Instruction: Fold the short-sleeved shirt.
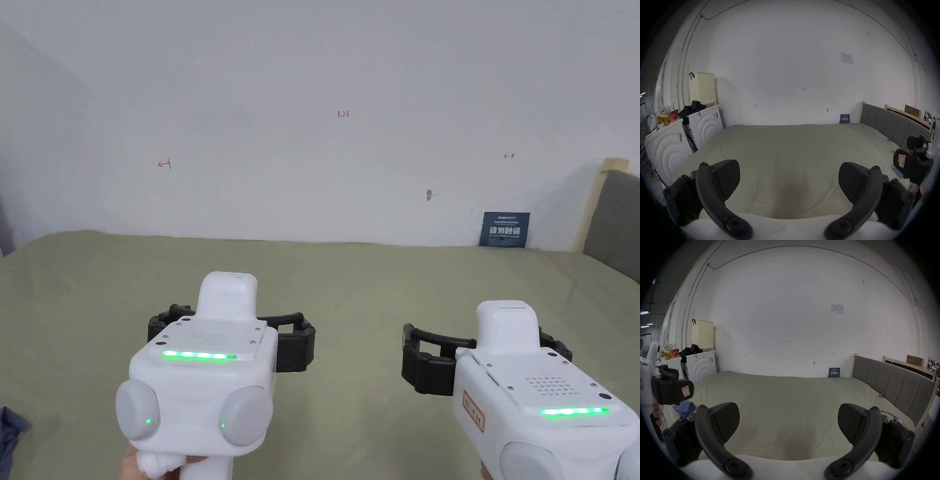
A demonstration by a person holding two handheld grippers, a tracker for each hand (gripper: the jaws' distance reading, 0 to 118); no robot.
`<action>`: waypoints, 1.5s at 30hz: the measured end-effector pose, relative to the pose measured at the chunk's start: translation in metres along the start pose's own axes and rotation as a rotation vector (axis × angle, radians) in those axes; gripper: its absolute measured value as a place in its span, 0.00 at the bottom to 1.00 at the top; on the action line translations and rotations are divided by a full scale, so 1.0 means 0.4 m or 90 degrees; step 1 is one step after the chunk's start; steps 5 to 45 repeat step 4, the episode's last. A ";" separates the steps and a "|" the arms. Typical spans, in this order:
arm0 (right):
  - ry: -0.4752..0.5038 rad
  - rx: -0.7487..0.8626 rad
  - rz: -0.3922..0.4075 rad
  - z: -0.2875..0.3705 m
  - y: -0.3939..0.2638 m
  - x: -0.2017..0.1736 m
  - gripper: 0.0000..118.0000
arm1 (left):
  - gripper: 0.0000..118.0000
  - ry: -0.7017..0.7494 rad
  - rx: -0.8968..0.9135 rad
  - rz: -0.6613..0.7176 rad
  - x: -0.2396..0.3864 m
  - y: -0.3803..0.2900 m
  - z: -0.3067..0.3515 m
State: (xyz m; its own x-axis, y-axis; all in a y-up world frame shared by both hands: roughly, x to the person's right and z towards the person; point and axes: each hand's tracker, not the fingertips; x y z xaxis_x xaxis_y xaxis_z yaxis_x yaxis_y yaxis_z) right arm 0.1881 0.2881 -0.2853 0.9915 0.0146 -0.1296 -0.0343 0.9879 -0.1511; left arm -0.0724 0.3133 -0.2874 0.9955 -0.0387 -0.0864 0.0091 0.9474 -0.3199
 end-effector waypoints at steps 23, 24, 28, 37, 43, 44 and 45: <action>0.003 -0.002 0.002 0.002 -0.001 0.001 1.00 | 1.00 0.014 -0.010 0.051 -0.010 0.008 -0.015; 0.003 -0.002 0.002 0.002 -0.001 0.001 1.00 | 1.00 0.014 -0.010 0.051 -0.010 0.008 -0.015; 0.003 -0.002 0.002 0.002 -0.001 0.001 1.00 | 1.00 0.014 -0.010 0.051 -0.010 0.008 -0.015; 0.003 -0.002 0.002 0.002 -0.001 0.001 1.00 | 1.00 0.014 -0.010 0.051 -0.010 0.008 -0.015; 0.003 -0.002 0.002 0.002 -0.001 0.001 1.00 | 1.00 0.014 -0.010 0.051 -0.010 0.008 -0.015; 0.003 -0.002 0.002 0.002 -0.001 0.001 1.00 | 1.00 0.014 -0.010 0.051 -0.010 0.008 -0.015; 0.003 -0.002 0.002 0.002 -0.001 0.001 1.00 | 1.00 0.014 -0.010 0.051 -0.010 0.008 -0.015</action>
